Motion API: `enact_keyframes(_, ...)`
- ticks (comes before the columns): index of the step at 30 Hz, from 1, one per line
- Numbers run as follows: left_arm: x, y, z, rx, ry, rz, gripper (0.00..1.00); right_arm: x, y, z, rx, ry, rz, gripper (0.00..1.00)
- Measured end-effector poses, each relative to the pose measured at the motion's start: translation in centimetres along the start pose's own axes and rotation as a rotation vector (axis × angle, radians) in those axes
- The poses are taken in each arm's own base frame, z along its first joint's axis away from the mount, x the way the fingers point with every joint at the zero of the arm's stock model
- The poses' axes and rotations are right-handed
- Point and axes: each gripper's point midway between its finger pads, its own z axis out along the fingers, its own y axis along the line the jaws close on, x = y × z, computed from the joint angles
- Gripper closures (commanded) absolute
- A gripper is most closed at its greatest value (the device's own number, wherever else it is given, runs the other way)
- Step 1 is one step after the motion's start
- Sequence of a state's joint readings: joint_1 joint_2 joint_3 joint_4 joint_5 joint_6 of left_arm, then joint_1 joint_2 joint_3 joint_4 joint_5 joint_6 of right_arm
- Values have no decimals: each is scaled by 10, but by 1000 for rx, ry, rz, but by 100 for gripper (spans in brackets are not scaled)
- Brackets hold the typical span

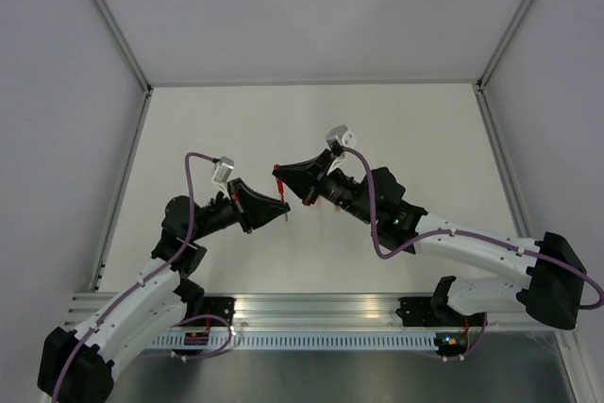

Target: Insert the pens into the pen caps

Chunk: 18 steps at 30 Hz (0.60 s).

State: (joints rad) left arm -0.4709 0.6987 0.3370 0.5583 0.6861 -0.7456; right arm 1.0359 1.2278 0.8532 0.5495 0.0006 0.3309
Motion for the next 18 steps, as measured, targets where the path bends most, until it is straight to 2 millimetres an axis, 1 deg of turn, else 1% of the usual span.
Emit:
enact_keyframes(10,12,9,-1,-36,46,-31,98,16,-7,-10,3,-19,43,100)
enact_keyframes(15,13,11,0,-43,59,-41,98,24,-9,-15,-5,-32,74,100)
enact_keyframes(18,13,11,1,-45,61,-45,98,35,-11,-16,-4,-25,103,100)
